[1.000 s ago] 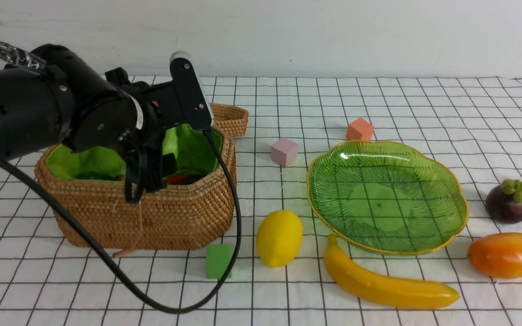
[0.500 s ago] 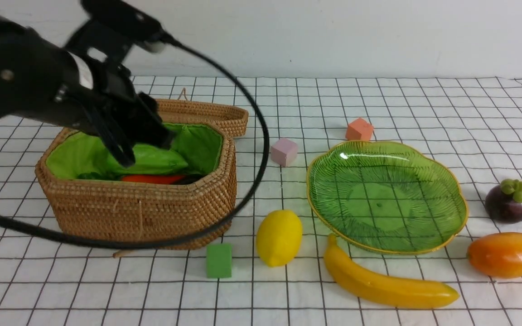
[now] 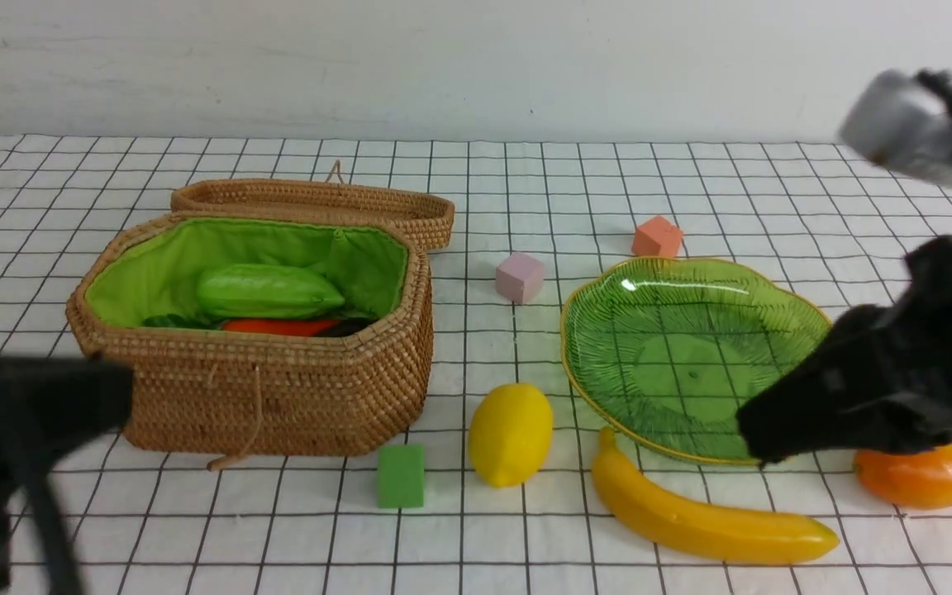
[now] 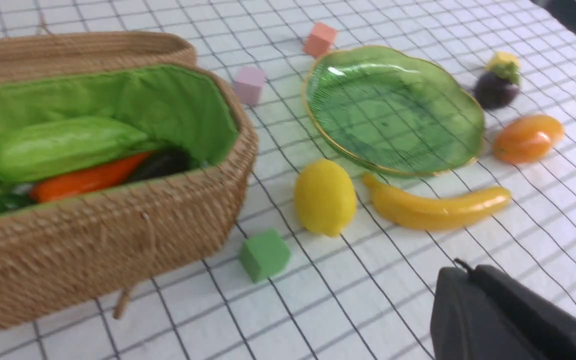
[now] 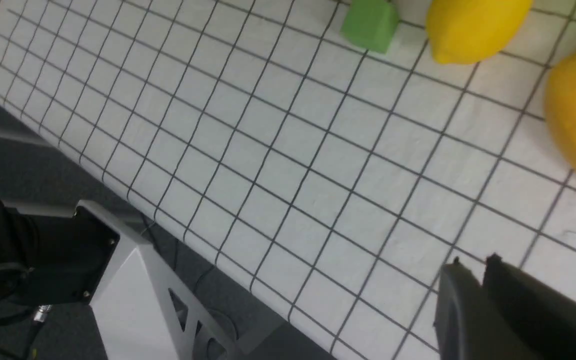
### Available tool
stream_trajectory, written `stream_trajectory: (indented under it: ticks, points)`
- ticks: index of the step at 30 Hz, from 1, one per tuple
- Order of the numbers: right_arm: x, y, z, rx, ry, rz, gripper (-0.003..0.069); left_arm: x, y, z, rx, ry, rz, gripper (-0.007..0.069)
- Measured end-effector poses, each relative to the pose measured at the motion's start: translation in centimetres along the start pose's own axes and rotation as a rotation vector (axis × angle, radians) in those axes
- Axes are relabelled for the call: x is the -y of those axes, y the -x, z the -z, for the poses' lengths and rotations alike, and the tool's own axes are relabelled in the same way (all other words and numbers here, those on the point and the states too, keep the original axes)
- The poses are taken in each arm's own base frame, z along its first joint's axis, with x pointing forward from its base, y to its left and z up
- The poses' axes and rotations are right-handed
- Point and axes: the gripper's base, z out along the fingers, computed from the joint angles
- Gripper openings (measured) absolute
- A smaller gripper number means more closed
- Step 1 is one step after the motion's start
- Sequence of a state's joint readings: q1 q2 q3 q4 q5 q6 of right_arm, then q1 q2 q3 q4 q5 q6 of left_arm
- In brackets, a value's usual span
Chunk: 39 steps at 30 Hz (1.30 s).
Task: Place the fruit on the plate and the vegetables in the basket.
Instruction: Use the right arm to grab a lemon and put it into the right plate
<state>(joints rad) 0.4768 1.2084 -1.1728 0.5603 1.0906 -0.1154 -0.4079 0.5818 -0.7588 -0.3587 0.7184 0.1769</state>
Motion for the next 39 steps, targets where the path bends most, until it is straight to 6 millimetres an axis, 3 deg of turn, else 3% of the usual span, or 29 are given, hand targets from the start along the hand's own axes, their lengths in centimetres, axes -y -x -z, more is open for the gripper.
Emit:
stream_trajectory:
  ticks: [2,3,5,11,12,14,19,20,21,24,33,39]
  points:
    - [-0.7,0.7,-1.7,-0.023,-0.012,-0.001,0.0048,0.4,-2.0,0.6,0.005,-0.05,-0.02,-0.0013]
    - [-0.8,0.8,-2.2,-0.033,-0.02,0.006,0.0047,0.4,-2.0,0.6,0.005,-0.05,-0.029,-0.0013]
    - [-1.3,2.1,-4.9,-0.065,-0.109,-0.001,0.0048,0.9,-3.8,1.5,0.039,-0.107,-0.084,-0.0013]
    - [0.1,4.9,-9.2,-0.075,-0.313,-0.112,0.0114,1.4,-4.0,2.3,0.108,-0.14,-0.186,-0.0013]
    - [0.9,5.6,-10.9,-0.087,-0.354,-0.144,0.0167,1.4,-3.9,2.3,0.117,-0.138,-0.197,-0.0013]
    - [1.4,6.0,-12.2,-0.101,-0.371,-0.162,0.0223,1.4,-3.9,2.3,0.117,-0.138,-0.202,-0.0013]
    - [3.1,7.0,-17.4,-0.16,-0.401,-0.207,0.0505,1.4,-3.9,2.3,0.117,-0.138,-0.205,-0.0013]
    - [3.1,7.1,-17.5,-0.156,-0.401,-0.211,0.0528,1.4,-3.9,2.3,0.117,-0.138,-0.205,-0.0013]
    - [3.5,7.5,-18.9,-0.164,-0.407,-0.225,0.0613,1.4,-3.9,2.3,0.117,-0.139,-0.205,-0.0013]
    - [4.4,8.0,-21.1,-0.169,-0.427,-0.251,0.0674,1.4,-4.0,2.3,0.111,-0.145,-0.202,-0.0013]
    - [7.3,8.1,-25.0,-0.192,-0.453,-0.308,0.0661,1.6,-4.1,2.3,0.102,-0.164,-0.189,-0.0013]
    - [7.7,7.9,-26.0,-0.191,-0.448,-0.316,0.0603,1.6,-4.1,2.3,0.099,-0.167,-0.19,-0.0013]
